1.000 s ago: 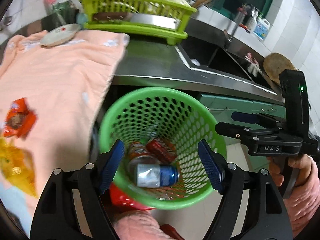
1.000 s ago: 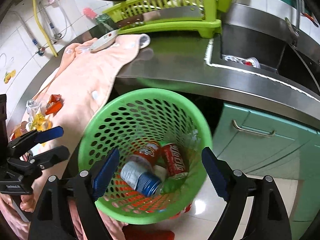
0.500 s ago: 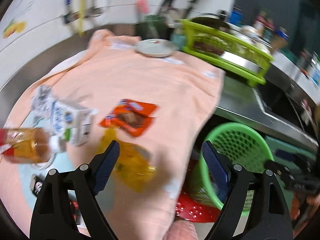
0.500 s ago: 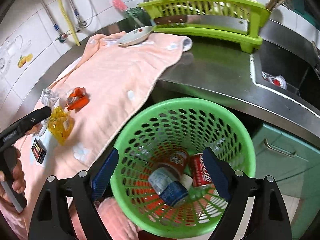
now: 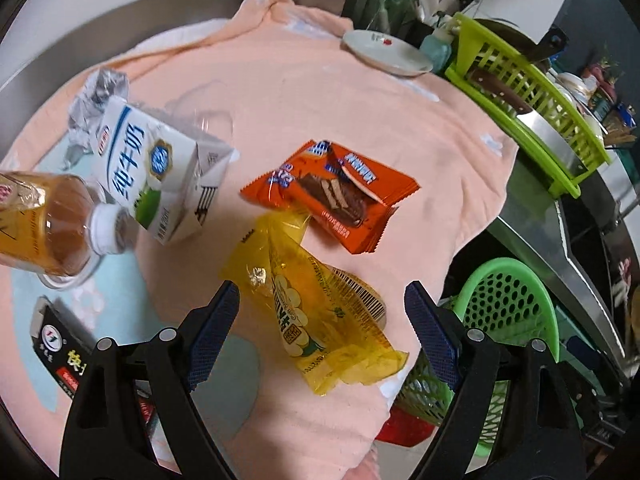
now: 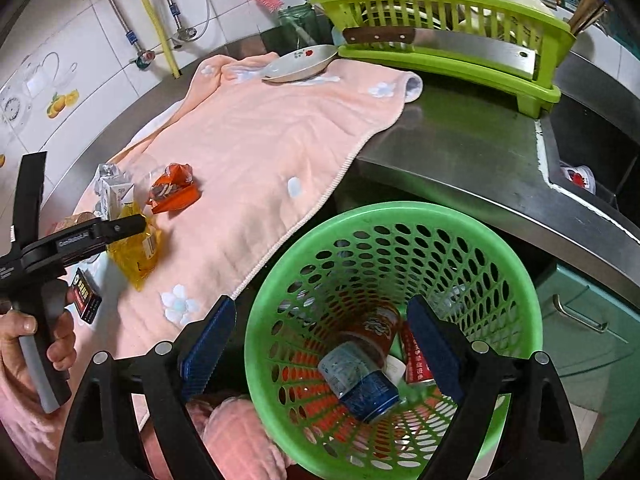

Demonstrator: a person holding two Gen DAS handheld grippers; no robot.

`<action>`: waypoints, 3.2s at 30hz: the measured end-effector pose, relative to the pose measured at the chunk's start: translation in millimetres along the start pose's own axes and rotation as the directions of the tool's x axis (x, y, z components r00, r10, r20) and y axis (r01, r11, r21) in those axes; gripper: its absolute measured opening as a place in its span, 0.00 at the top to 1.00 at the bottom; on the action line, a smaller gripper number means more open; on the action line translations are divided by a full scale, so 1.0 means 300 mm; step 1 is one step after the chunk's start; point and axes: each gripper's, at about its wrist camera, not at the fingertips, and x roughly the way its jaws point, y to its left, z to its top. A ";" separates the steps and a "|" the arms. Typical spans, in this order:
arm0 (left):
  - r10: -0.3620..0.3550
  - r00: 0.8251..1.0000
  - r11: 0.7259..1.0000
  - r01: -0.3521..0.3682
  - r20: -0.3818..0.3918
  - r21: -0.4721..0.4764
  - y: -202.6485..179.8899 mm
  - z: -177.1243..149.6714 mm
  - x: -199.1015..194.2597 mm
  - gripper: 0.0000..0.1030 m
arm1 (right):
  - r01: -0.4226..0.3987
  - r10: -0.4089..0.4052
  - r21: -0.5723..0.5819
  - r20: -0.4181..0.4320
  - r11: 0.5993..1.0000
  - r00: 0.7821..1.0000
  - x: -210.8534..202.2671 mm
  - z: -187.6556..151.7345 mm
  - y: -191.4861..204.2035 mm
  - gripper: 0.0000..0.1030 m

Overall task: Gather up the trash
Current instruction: 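Return the left tool to the towel and grasp the yellow snack bag, then grasp the orange wafer wrapper with the right tool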

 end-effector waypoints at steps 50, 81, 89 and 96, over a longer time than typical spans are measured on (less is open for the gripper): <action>-0.115 0.988 0.991 0.107 0.102 0.077 0.213 -0.073 -0.262 0.78 | -0.116 0.098 -0.291 -0.077 0.949 0.992 0.275 0.236 0.514 0.18; -0.110 0.986 0.993 0.104 0.125 0.047 0.331 -0.058 -0.321 0.78 | -0.097 0.030 -0.425 -0.161 0.900 0.987 0.560 0.355 0.658 0.18; -0.103 0.987 0.994 0.099 0.120 0.039 0.341 -0.056 -0.314 0.78 | -0.100 0.028 -0.421 -0.174 0.901 0.984 0.591 0.350 0.667 0.26; -0.097 0.988 0.995 0.094 0.117 0.033 0.343 -0.059 -0.311 0.78 | -0.092 0.025 -0.413 -0.166 0.906 0.986 0.575 0.341 0.660 0.49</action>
